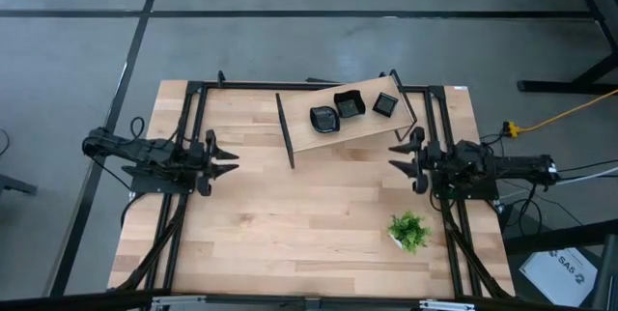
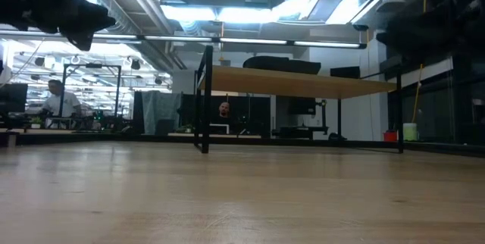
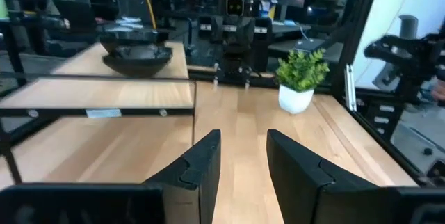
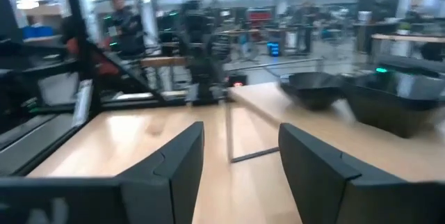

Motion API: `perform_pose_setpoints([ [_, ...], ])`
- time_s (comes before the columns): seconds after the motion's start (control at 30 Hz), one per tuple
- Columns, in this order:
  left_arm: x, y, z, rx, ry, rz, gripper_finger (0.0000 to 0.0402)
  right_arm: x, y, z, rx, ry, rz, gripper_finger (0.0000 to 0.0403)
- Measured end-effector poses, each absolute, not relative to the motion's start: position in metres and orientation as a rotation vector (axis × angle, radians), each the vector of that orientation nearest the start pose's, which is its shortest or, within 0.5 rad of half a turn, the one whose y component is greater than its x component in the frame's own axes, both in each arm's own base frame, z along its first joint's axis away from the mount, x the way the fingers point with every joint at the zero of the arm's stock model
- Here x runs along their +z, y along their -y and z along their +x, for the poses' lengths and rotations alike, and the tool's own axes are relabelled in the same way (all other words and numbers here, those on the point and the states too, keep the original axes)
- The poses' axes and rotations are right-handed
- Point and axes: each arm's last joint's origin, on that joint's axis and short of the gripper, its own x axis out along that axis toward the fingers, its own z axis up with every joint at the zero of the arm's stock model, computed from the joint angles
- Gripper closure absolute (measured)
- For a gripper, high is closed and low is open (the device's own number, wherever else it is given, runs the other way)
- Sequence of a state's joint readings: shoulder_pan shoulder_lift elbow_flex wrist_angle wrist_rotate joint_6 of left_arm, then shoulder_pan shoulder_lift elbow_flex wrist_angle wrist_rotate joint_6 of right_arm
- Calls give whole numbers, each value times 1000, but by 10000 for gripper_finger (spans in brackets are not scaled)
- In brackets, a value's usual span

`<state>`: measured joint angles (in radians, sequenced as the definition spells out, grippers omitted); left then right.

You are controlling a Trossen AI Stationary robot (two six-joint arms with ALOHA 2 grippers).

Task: Pick & Place Mini shaped plates
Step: Return to Home Position

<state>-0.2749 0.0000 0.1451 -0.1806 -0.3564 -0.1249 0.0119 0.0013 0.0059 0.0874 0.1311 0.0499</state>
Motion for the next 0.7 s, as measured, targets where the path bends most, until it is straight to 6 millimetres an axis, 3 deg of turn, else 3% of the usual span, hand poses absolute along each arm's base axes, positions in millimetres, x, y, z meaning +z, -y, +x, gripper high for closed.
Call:
perform_pose_setpoints([
  [0.4,184,15,85,28,-107,-103,290,169,-4,97,-44,39,-6,217],
  [0.57,176,15,88,58,-103,-82,290,169,-4,97,-44,39,-11,217],
  [0.7,175,18,91,-14,-37,-21,290,169,-4,97,-44,40,-1,217],
])
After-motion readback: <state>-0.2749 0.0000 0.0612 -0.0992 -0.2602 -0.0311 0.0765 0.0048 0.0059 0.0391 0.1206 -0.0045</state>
